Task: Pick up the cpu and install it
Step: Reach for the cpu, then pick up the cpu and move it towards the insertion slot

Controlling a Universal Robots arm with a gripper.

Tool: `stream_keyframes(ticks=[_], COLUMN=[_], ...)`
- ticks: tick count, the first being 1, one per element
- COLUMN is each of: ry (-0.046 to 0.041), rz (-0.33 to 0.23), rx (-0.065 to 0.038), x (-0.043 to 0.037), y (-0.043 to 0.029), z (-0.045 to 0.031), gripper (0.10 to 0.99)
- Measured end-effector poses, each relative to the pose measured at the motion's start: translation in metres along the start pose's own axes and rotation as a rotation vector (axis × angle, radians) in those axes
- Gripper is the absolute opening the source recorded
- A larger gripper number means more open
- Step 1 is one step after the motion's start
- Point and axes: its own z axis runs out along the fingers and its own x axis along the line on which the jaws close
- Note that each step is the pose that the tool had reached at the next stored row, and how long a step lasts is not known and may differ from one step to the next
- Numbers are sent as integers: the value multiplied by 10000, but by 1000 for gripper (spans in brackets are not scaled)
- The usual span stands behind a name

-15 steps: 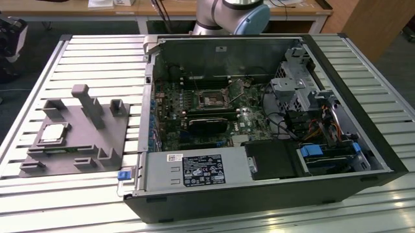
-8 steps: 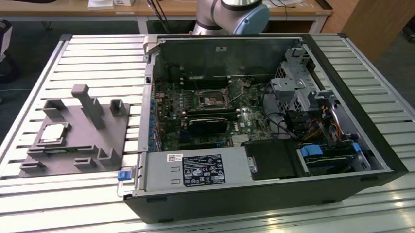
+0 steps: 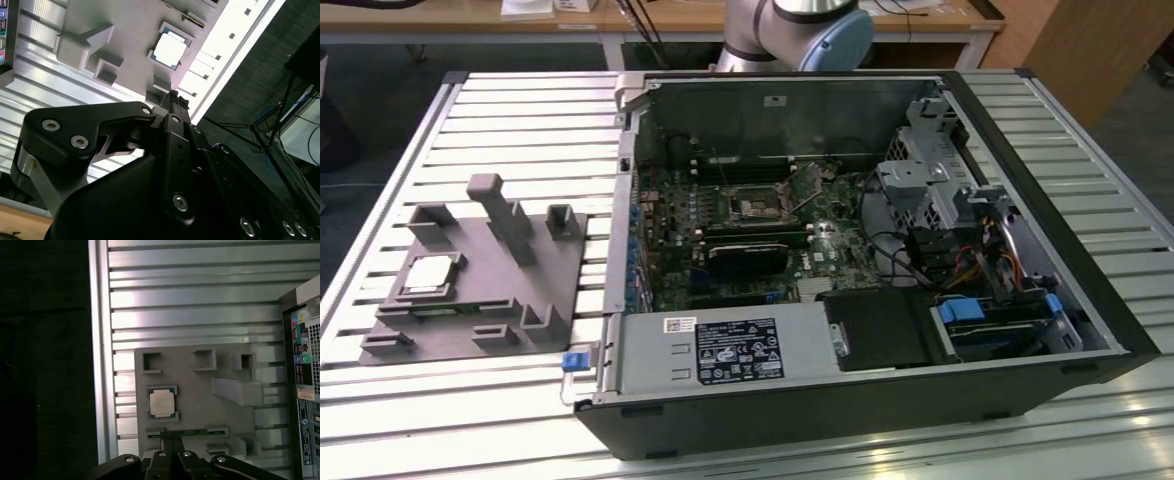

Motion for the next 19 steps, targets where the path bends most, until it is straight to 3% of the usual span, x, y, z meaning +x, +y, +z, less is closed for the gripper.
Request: stream_keyframes(ticks=[13, 19], ry=[68, 74], rz=[4, 2], rx=[6, 6], x=[11, 12], y=[-3, -15], z=[56, 134], gripper=[106, 106])
